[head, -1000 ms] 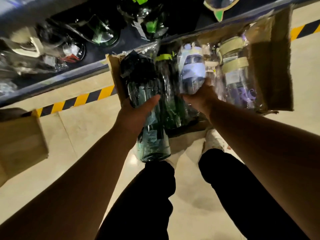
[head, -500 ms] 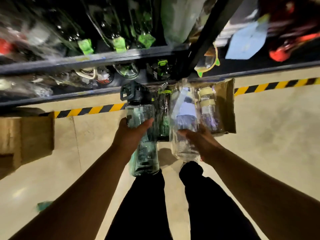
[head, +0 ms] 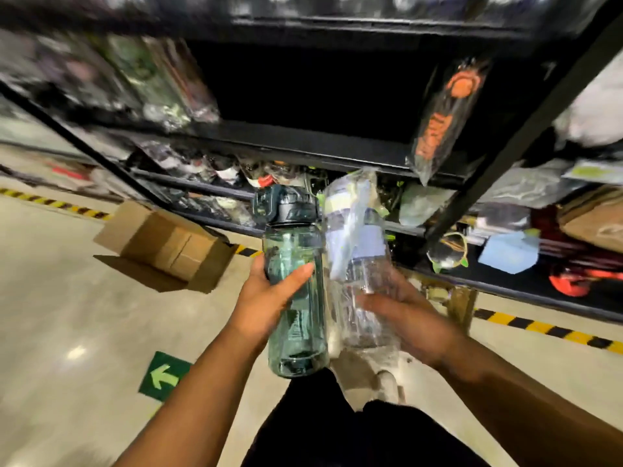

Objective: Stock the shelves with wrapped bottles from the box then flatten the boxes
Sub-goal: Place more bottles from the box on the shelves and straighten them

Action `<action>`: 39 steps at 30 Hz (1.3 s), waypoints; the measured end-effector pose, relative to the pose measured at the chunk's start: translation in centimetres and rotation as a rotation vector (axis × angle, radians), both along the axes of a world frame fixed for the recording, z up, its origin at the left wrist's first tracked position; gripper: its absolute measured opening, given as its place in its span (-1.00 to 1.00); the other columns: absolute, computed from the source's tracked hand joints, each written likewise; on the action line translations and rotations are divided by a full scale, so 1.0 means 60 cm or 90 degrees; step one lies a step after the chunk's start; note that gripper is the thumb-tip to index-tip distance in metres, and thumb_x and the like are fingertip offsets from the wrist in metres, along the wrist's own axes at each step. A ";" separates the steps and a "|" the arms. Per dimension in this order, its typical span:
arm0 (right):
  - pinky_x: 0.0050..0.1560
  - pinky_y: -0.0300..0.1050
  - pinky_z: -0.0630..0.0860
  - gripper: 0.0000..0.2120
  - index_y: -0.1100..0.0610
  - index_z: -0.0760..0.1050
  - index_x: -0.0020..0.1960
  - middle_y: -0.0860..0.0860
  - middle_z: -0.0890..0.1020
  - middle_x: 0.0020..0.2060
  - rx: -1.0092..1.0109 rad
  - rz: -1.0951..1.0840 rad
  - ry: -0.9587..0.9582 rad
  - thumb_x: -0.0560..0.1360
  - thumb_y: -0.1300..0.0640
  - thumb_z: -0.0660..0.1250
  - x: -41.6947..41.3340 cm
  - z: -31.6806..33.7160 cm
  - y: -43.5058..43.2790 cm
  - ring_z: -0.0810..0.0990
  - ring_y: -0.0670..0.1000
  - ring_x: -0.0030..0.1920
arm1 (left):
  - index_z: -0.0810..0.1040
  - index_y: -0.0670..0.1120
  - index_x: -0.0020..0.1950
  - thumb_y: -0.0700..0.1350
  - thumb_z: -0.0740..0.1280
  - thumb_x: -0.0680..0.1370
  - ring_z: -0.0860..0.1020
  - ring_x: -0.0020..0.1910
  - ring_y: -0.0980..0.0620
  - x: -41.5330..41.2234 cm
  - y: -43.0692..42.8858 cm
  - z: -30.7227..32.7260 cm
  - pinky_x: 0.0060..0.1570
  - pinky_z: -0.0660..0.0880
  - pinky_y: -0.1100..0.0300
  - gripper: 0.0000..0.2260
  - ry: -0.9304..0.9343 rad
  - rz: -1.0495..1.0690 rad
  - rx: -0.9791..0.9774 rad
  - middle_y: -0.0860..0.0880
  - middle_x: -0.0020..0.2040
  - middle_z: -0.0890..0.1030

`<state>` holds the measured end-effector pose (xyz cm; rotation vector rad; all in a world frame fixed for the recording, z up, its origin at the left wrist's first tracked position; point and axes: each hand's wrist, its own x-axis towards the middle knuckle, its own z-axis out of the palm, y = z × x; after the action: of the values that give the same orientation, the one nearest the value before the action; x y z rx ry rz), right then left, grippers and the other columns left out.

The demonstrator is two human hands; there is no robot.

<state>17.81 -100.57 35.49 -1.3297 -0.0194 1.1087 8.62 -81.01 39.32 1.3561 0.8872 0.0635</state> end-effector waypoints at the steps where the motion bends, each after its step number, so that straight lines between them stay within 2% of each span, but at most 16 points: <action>1: 0.24 -0.12 0.49 -0.28 -0.16 0.40 0.33 -0.28 0.64 0.14 0.024 0.020 -0.017 0.27 0.08 0.63 -0.002 0.028 0.001 0.62 -0.21 0.14 | 0.52 0.01 0.27 0.12 0.54 0.22 0.69 0.06 -0.03 -0.012 0.000 0.023 0.03 0.60 0.03 -0.36 -0.018 0.005 0.008 -0.02 0.11 0.70; 3: -0.03 -0.34 0.54 -0.49 -0.20 0.40 0.17 -0.38 0.67 -0.14 0.042 0.039 -0.061 0.41 0.25 0.50 -0.008 0.075 0.008 0.64 -0.32 -0.07 | 0.51 0.01 0.30 0.14 0.54 0.22 0.68 0.07 -0.06 -0.031 -0.001 0.065 0.08 0.60 -0.03 -0.32 -0.048 0.022 0.012 -0.02 0.12 0.70; 6: -0.05 -0.30 0.57 -0.45 -0.10 0.41 0.32 -0.21 0.70 0.02 0.063 0.085 -0.104 0.46 0.32 0.44 -0.019 0.114 0.026 0.67 -0.17 0.05 | 0.50 0.00 0.31 0.11 0.53 0.26 0.68 0.08 -0.11 -0.056 0.007 0.102 0.09 0.61 -0.08 -0.36 -0.092 0.066 0.027 -0.05 0.12 0.70; 8: -0.08 -0.32 0.56 -0.48 -0.14 0.41 0.28 -0.23 0.69 0.05 0.070 0.079 -0.120 0.46 0.31 0.42 -0.026 0.128 0.048 0.66 -0.21 0.05 | 0.50 0.01 0.32 0.09 0.53 0.30 0.68 0.09 -0.11 -0.067 0.023 0.114 0.11 0.60 -0.12 -0.39 -0.114 0.074 0.035 -0.05 0.13 0.69; 10: 0.01 -0.25 0.56 -0.41 -0.20 0.38 0.31 -0.20 0.67 0.13 0.081 0.092 -0.129 0.43 0.24 0.49 -0.031 0.134 0.073 0.65 -0.17 0.12 | 0.49 0.00 0.32 0.07 0.54 0.33 0.68 0.09 -0.11 -0.077 0.046 0.122 0.14 0.59 -0.15 -0.40 -0.125 0.077 0.036 -0.06 0.14 0.69; 13: 0.17 -0.04 0.54 -0.35 -0.14 0.36 0.38 -0.10 0.65 0.20 0.070 0.117 -0.149 0.40 0.20 0.53 -0.040 0.144 0.117 0.64 -0.03 0.18 | 0.49 0.02 0.34 0.13 0.60 0.31 0.68 0.10 -0.09 -0.089 0.084 0.121 0.16 0.58 -0.15 -0.35 -0.134 0.087 0.042 -0.03 0.15 0.69; 18: -0.06 -0.30 0.56 -0.27 -0.15 0.29 0.38 -0.13 0.59 0.22 0.000 0.117 -0.193 0.34 0.14 0.57 -0.053 0.150 0.220 0.66 -0.17 0.02 | 0.50 0.04 0.31 0.12 0.55 0.30 0.68 0.07 -0.03 -0.104 0.181 0.105 0.10 0.60 -0.07 -0.38 -0.143 0.091 0.034 -0.01 0.15 0.69; 20: -0.14 -0.40 0.52 -0.25 -0.18 0.22 0.38 -0.18 0.55 0.19 -0.018 0.103 -0.194 0.38 0.19 0.56 -0.060 0.148 0.271 0.60 -0.26 0.03 | 0.50 0.06 0.32 0.16 0.58 0.33 0.68 0.09 -0.03 -0.108 0.237 0.097 0.13 0.59 -0.09 -0.38 -0.132 0.070 0.033 0.01 0.16 0.69; 21: -0.14 -0.41 0.52 -0.31 -0.16 0.27 0.33 -0.17 0.57 0.18 -0.016 0.097 -0.194 0.39 0.22 0.55 -0.065 0.146 0.295 0.60 -0.25 0.06 | 0.49 0.08 0.34 0.22 0.59 0.30 0.67 0.12 -0.03 -0.109 0.265 0.095 0.16 0.58 -0.12 -0.33 -0.127 0.064 0.044 0.03 0.17 0.68; 23: -0.04 -0.30 0.58 -0.34 -0.07 0.37 0.34 -0.08 0.64 0.16 -0.023 0.080 -0.206 0.37 0.28 0.55 -0.074 0.137 0.347 0.64 -0.12 0.13 | 0.44 0.12 0.38 0.35 0.58 0.22 0.64 0.17 -0.04 -0.112 0.324 0.095 0.20 0.55 -0.16 -0.20 -0.124 0.052 0.063 0.04 0.21 0.65; 25: 0.08 -0.08 0.62 -0.33 -0.02 0.40 0.35 -0.03 0.69 0.10 -0.034 0.036 -0.206 0.35 0.31 0.56 -0.084 0.127 0.398 0.67 -0.02 0.10 | 0.39 0.13 0.43 0.38 0.57 0.21 0.63 0.19 -0.06 -0.116 0.378 0.098 0.19 0.55 -0.19 -0.13 -0.113 0.022 0.058 0.03 0.25 0.63; 28: 0.14 0.05 0.59 -0.33 -0.02 0.42 0.35 -0.04 0.70 0.08 -0.041 -0.016 -0.204 0.32 0.27 0.59 -0.090 0.116 0.463 0.69 -0.01 0.07 | 0.42 0.08 0.39 0.22 0.56 0.36 0.66 0.14 -0.03 -0.117 0.439 0.100 0.12 0.59 -0.10 -0.32 -0.138 -0.032 0.025 0.03 0.18 0.67; 31: -0.08 -0.25 0.60 -0.42 -0.03 0.44 0.30 -0.07 0.70 0.05 -0.032 -0.068 -0.173 0.38 0.32 0.53 -0.084 0.109 0.501 0.70 -0.05 0.02 | 0.49 0.03 0.31 0.04 0.48 0.49 0.68 0.07 0.00 -0.107 0.479 0.105 -0.07 0.62 0.13 -0.58 -0.141 -0.069 0.029 0.02 0.09 0.70; 33: -0.14 -0.32 0.56 -0.46 -0.06 0.45 0.25 -0.12 0.71 -0.01 -0.027 -0.078 -0.170 0.37 0.28 0.53 -0.071 0.109 0.516 0.70 -0.09 -0.01 | 0.54 0.08 0.17 -0.02 0.45 0.52 0.69 -0.03 0.09 -0.092 0.499 0.105 -0.17 0.60 0.26 -0.75 -0.133 -0.078 0.056 0.10 -0.01 0.72; 37: 0.13 0.04 0.57 -0.23 -0.02 0.39 0.32 0.02 0.67 0.14 -0.027 -0.073 -0.140 0.20 0.15 0.66 -0.025 0.093 0.556 0.68 0.05 0.10 | 0.56 0.14 0.08 0.08 0.49 0.47 0.68 -0.03 0.10 -0.041 0.544 0.095 0.00 0.59 0.05 -0.77 -0.065 -0.070 0.074 0.12 -0.03 0.72; 39: 0.16 0.07 0.57 -0.26 -0.07 0.39 0.29 0.01 0.66 0.15 -0.039 -0.076 -0.152 0.21 0.15 0.65 0.004 0.079 0.581 0.67 0.04 0.11 | 0.59 0.10 0.11 0.07 0.48 0.48 0.69 -0.01 0.06 -0.014 0.565 0.086 0.06 0.59 -0.02 -0.77 -0.057 -0.076 0.085 0.09 0.00 0.72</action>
<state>18.03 -65.73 40.21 -1.4935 -0.0821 0.8514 7.80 -47.12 44.46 1.5171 0.7358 0.0928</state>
